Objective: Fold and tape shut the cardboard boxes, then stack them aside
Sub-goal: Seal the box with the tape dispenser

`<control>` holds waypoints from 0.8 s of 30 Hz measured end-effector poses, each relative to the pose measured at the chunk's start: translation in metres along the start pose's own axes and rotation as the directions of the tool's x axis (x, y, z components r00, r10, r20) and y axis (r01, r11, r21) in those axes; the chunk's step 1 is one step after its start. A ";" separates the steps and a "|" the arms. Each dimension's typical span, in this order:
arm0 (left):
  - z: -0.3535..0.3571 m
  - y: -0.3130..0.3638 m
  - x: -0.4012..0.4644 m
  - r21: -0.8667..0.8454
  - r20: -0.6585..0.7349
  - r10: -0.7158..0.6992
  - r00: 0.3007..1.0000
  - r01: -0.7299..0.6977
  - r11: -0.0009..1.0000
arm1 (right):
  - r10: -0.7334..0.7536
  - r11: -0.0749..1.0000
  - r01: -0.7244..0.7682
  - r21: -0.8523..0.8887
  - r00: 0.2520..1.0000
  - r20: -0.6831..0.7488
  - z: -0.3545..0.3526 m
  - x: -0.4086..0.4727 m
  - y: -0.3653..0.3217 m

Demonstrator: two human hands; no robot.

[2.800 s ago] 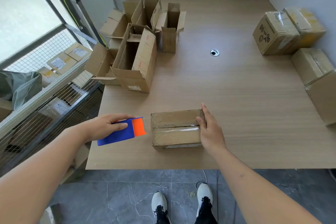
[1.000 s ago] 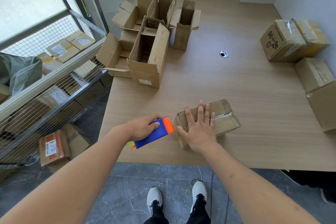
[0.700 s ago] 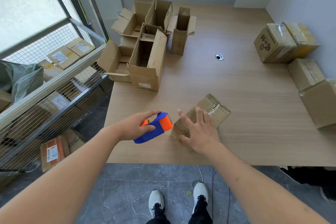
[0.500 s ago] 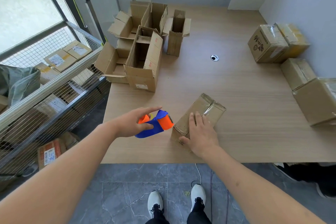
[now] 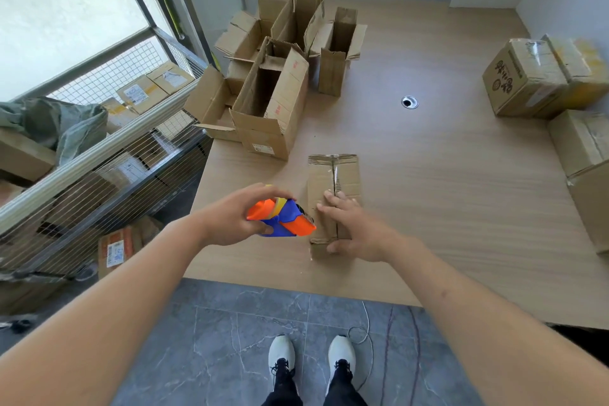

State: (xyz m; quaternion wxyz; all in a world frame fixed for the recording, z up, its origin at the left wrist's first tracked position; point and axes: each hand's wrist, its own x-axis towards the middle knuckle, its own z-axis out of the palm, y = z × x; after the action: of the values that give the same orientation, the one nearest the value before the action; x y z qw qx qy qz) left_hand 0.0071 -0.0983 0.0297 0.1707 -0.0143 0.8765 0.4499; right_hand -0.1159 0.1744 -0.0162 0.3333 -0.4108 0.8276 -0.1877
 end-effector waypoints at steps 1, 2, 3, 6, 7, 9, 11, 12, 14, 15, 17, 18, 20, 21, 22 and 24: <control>0.001 0.003 0.000 0.002 -0.003 -0.008 1.000 0.008 1.000 | 0.009 0.985 -0.004 0.173 1.000 -0.030 -0.007 -0.002 -0.003; 0.002 0.008 0.001 0.001 -0.008 -0.016 1.000 0.016 1.000 | 0.032 0.934 -0.002 0.358 0.997 -0.076 -0.014 -0.005 -0.008; 0.003 0.013 0.001 0.000 -0.015 -0.021 1.000 0.021 1.000 | 0.051 0.855 0.018 0.518 0.992 -0.118 -0.020 -0.007 -0.014; 0.007 0.030 0.001 0.003 -0.050 -0.018 0.999 0.018 1.000 | 0.080 0.696 0.049 0.716 0.986 -0.145 -0.035 -0.015 -0.030; 0.008 0.036 0.000 0.005 -0.058 -0.014 0.998 0.015 1.000 | 0.082 0.678 0.045 0.734 0.987 -0.137 -0.038 -0.018 -0.034; 0.010 0.049 -0.001 0.011 -0.067 -0.007 0.998 0.007 1.000 | 0.075 0.660 0.047 0.750 0.989 -0.128 -0.043 -0.023 -0.035; 0.011 0.059 -0.004 0.029 -0.080 0.013 0.997 -0.010 1.000 | 0.041 0.656 0.065 0.752 0.992 -0.122 -0.049 -0.027 -0.035; 0.012 0.064 -0.005 0.042 -0.082 0.026 0.996 -0.022 0.999 | 0.027 0.661 0.074 0.747 0.992 -0.123 -0.052 -0.029 -0.034; 0.012 0.072 -0.006 0.068 -0.077 0.041 0.996 -0.036 0.997 | 0.022 0.670 0.083 0.738 0.991 -0.132 -0.057 -0.032 -0.033; 0.011 0.075 -0.006 0.075 -0.075 0.037 0.997 -0.031 0.997 | 0.022 0.674 0.088 0.734 0.990 -0.139 -0.060 -0.034 -0.033; 0.010 0.078 -0.007 0.089 -0.063 0.024 0.998 -0.018 0.996 | 0.022 0.688 0.090 0.720 0.989 -0.144 -0.063 -0.035 -0.035; 0.009 0.078 -0.008 0.100 -0.051 0.018 0.999 -0.013 0.995 | 0.022 0.701 0.087 0.708 0.989 -0.144 -0.063 -0.035 -0.035; 0.005 0.078 -0.008 0.110 -0.026 0.008 1.000 -0.005 0.994 | 0.026 0.722 0.083 0.687 0.989 -0.147 -0.064 -0.034 -0.038; 0.003 0.077 -0.008 0.106 -0.018 0.006 1.000 -0.004 0.994 | 0.035 0.723 0.081 0.686 0.987 -0.154 -0.064 -0.034 -0.040; 0.000 0.077 -0.008 0.099 -0.010 0.002 1.000 -0.001 0.995 | 0.051 0.716 0.074 0.694 0.986 -0.159 -0.064 -0.033 -0.043; -0.006 0.077 -0.006 0.105 0.014 -0.011 1.000 0.010 0.994 | 0.086 0.695 0.050 0.717 0.985 -0.152 -0.061 -0.033 -0.048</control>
State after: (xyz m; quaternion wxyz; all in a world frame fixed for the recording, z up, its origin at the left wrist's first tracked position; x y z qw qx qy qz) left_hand -0.0027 -0.0584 0.0951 0.1799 -0.0068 0.8975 0.4025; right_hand -0.1180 0.1744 0.0684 0.3955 -0.2218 0.7185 -0.5274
